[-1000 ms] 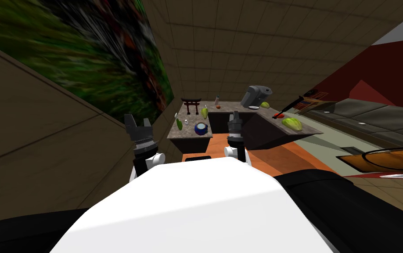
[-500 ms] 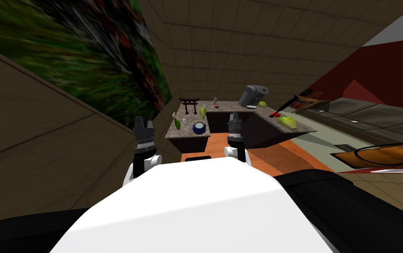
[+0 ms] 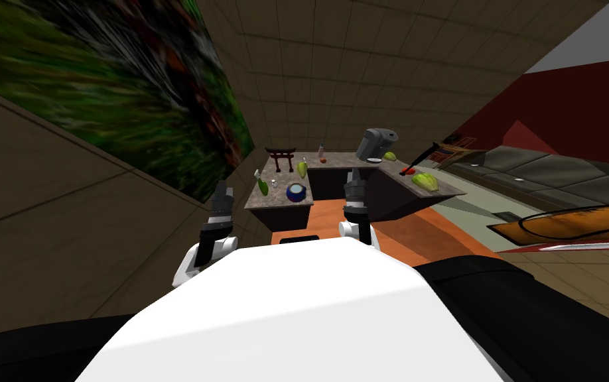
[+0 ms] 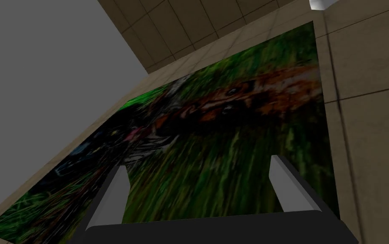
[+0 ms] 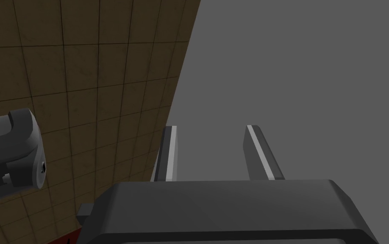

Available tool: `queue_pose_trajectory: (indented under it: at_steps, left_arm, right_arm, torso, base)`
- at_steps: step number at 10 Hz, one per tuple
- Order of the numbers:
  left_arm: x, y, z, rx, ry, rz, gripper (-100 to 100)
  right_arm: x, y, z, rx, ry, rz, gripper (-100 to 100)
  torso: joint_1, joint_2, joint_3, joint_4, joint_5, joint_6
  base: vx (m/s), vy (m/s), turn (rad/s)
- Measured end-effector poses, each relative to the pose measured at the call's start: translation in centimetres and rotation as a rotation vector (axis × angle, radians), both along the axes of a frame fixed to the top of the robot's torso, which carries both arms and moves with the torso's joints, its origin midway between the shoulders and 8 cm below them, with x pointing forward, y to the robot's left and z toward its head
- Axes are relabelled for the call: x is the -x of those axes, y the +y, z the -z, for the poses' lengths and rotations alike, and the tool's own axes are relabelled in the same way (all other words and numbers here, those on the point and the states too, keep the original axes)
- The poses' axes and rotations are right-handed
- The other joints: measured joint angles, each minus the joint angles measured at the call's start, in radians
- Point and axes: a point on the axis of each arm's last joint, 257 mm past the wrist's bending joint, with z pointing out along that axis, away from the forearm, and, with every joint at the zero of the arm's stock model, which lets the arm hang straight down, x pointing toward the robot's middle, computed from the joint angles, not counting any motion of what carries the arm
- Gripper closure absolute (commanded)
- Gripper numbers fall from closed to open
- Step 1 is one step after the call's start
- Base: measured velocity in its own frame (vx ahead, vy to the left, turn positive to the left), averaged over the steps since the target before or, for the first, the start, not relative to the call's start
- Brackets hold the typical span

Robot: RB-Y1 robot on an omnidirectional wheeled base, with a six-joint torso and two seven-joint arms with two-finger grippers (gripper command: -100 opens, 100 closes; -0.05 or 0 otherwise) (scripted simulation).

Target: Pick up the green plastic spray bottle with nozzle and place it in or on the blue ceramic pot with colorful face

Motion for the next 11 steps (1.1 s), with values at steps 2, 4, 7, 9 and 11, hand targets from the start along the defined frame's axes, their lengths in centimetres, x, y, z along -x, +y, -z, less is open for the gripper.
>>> queue_pose_trajectory:
  at_steps: [2, 4, 7, 9, 11]
  left_arm:
    - [-0.8, 0.9, 2.5, -0.079, 0.08, -0.019, -100]
    - [-1.1, 2.7, 4.5, -0.165, 0.159, -0.043, -100]
    - [-1.6, 5.4, 8.0, -0.295, 0.285, -0.088, -100]
    - [-1.8, 7.5, 10.7, -0.381, 0.37, -0.123, -100]
    - [-1.8, 10.3, 12.7, -0.466, 0.449, -0.16, -100]
  right_arm:
    - [0.0, 0.0, 0.0, 0.0, 0.0, 0.0, 0]
    - [0.0, 0.0, 0.0, 0.0, 0.0, 0.0, 0]
    - [0.0, 0.0, 0.0, 0.0, 0.0, 0.0, 0]
    - [0.0, 0.0, 0.0, 0.0, 0.0, 0.0, 0]
    - [0.0, 0.0, 0.0, 0.0, 0.0, 0.0, 0]
  torso:
    - [0.0, 0.0, 0.0, 0.0, 0.0, 0.0]
    - [-0.001, -0.001, 0.0, 0.0, 0.0, 0.0]
    - [0.0, -0.002, -0.001, 0.0, 0.0, 0.0]
    - [0.0, -0.002, -0.001, 0.0, 0.0, 0.0]
    - [0.0, -0.003, -0.002, -0.001, 0.0, 0.0]
  base:
    - [-0.014, -0.069, -0.09]
    - [-0.005, -0.078, -0.107]
    - [0.011, -0.069, -0.126]
    - [0.016, -0.071, -0.114]
    - [0.033, -0.062, -0.119]
